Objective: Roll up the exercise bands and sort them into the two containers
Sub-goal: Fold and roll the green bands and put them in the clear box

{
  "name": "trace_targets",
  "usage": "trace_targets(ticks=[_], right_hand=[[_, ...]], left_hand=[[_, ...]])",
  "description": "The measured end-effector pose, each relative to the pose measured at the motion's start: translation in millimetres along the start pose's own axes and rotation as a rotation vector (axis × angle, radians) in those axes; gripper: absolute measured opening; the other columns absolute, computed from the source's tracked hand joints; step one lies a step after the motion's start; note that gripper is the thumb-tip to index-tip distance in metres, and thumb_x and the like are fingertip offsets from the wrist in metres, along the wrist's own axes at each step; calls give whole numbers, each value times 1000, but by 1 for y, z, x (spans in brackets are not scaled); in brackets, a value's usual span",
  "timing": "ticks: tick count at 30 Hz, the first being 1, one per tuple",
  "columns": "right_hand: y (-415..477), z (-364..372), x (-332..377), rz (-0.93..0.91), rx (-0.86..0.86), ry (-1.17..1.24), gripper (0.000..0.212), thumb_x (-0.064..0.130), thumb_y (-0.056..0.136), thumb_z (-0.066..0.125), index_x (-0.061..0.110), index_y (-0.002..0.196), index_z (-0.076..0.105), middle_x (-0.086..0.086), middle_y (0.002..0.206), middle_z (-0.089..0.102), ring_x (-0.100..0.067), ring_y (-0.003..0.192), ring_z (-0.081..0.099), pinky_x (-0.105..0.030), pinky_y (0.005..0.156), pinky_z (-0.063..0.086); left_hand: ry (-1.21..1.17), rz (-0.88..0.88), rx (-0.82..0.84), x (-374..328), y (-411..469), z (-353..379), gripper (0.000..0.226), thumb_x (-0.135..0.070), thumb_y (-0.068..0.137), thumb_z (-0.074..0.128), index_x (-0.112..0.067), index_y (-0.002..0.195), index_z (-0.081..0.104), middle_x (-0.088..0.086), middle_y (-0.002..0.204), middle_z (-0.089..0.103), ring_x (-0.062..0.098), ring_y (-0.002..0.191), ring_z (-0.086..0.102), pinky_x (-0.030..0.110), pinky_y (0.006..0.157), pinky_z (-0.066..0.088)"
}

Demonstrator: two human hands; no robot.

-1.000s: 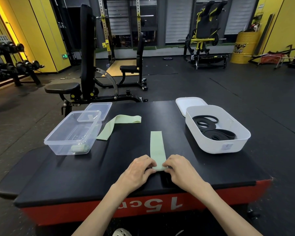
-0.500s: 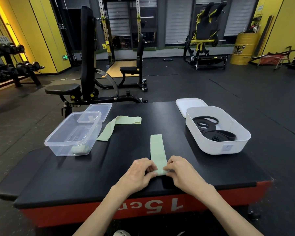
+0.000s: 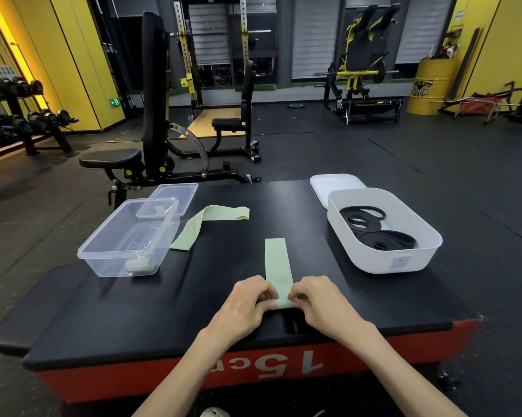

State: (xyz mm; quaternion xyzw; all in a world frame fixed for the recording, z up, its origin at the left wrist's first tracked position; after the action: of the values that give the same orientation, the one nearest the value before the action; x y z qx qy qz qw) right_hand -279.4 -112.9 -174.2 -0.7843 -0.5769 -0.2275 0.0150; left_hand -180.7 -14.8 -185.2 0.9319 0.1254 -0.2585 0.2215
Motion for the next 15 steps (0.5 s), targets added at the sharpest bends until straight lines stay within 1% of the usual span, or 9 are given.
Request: trace_targets(ticks=[3, 6, 8, 10, 13, 15], right_hand=[[1, 0, 1, -24, -2, -2, 17, 15, 89, 58, 19, 99, 71, 1, 96, 63, -18, 94, 53, -21, 78, 38], [2, 0, 2, -42, -12, 0, 18, 14, 91, 56, 19, 99, 72, 2, 99, 60, -17, 95, 50, -20, 77, 35], [1, 0, 3, -49, -4, -18, 20, 16, 92, 54, 19, 102, 71, 2, 101, 60, -17, 96, 51, -22, 80, 39], [1, 0, 3, -47, 3, -24, 21, 21, 90, 58, 19, 107, 70, 2, 103, 61, -17, 98, 52, -23, 84, 41], [2, 3, 1, -35, 34, -34, 26, 24, 87, 63, 19, 113, 68, 2, 107, 61, -16, 102, 51, -24, 88, 40], [4, 4, 0, -28, 49, -47, 27, 23, 86, 64, 19, 113, 68, 1, 107, 60, -17, 103, 50, -25, 88, 40]], left_hand=[[3, 11, -4, -2, 2, -2, 7, -10, 83, 69, -15, 89, 67, -11, 82, 57, -5, 72, 53, 7, 71, 40], [10, 22, -23, -2, 1, -2, 7, -11, 82, 69, -16, 86, 67, -9, 82, 58, 0, 72, 55, 12, 71, 44], [30, 28, -36, -1, 2, -3, 6, -12, 83, 69, -16, 86, 69, -7, 83, 61, 1, 73, 56, 10, 72, 43], [65, 38, -32, -2, 4, -4, 6, -13, 84, 68, -16, 89, 71, -5, 85, 64, 3, 75, 57, 9, 73, 41], [103, 69, -7, -5, 4, -5, 9, -17, 86, 65, -16, 94, 70, -3, 85, 64, 9, 76, 60, 17, 74, 46], [112, 87, 25, -7, 4, -5, 13, -23, 87, 65, -16, 97, 67, -5, 85, 61, 8, 76, 57, 18, 75, 45]])
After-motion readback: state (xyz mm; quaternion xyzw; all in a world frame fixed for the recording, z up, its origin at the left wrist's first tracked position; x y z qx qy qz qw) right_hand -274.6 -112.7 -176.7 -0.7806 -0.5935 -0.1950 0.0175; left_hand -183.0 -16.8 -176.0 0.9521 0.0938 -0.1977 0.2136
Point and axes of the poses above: each hand's wrist, its own y-axis towards the middle knuckle, its own z-axis out of the palm, x = y × z, the point moved 7 cm from there along y, towards the middle knuckle
